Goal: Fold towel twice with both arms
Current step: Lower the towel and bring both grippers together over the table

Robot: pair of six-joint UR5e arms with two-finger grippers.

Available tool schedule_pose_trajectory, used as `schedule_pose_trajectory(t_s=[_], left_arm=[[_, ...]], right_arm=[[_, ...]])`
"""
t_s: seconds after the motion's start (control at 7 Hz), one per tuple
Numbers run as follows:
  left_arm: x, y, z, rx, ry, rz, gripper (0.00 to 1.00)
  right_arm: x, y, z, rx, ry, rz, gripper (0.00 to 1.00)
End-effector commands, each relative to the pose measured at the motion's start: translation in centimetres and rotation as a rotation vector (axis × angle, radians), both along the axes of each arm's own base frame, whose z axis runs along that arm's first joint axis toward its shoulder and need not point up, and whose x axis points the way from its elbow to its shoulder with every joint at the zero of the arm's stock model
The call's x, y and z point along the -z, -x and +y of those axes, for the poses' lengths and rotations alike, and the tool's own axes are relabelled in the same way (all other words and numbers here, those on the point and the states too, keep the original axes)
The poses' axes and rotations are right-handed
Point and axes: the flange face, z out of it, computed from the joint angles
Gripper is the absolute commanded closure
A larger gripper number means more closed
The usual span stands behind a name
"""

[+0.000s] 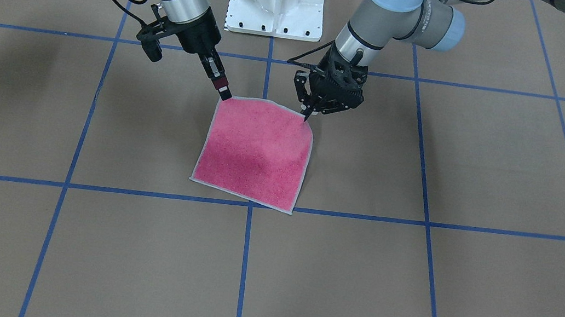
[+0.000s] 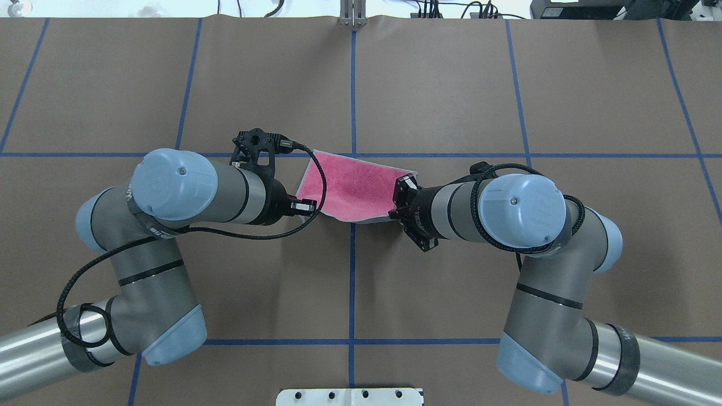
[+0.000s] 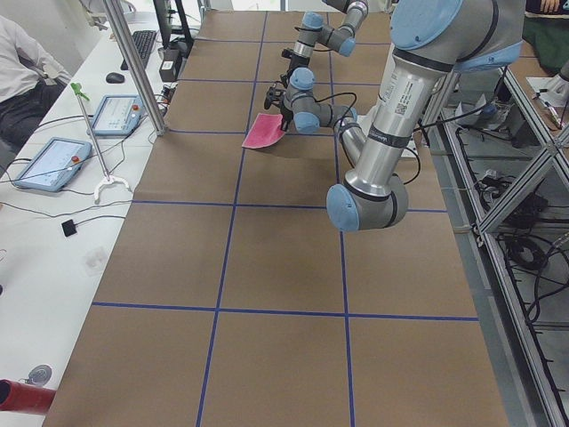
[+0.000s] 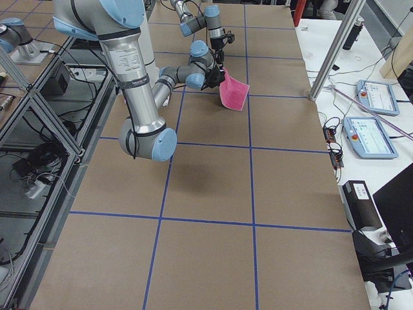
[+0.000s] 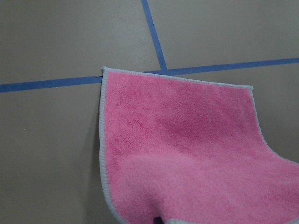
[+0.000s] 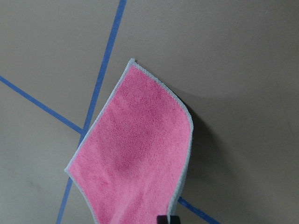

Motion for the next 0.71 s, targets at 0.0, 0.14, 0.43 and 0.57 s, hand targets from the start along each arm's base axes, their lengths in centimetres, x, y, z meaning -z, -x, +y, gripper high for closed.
schedule_pose_trajectory(t_s=[0.0, 0.14, 0.43, 0.57], left_arm=[[0.0, -0.1, -0.1, 0.007, 0.004, -0.002, 1.0], [-0.2, 0.2, -0.7, 0.02, 0.006, -0.006, 1.0], [-0.2, 1.3, -2.1, 0.047, 0.007, -0.007, 1.0], [0.6, 1.1, -3.0, 0.058, 0.014, -0.018, 1.0]], right_arm=[[0.3, 0.1, 0.1, 0.006, -0.012, -0.002, 1.0], [0.3, 0.0, -0.1, 0.007, -0.033, 0.006, 1.0], [0.1, -0.2, -0.8, -0.011, -0.043, 0.014, 1.0], [-0.1, -0.3, -1.2, -0.017, -0.04, 0.019, 1.0]])
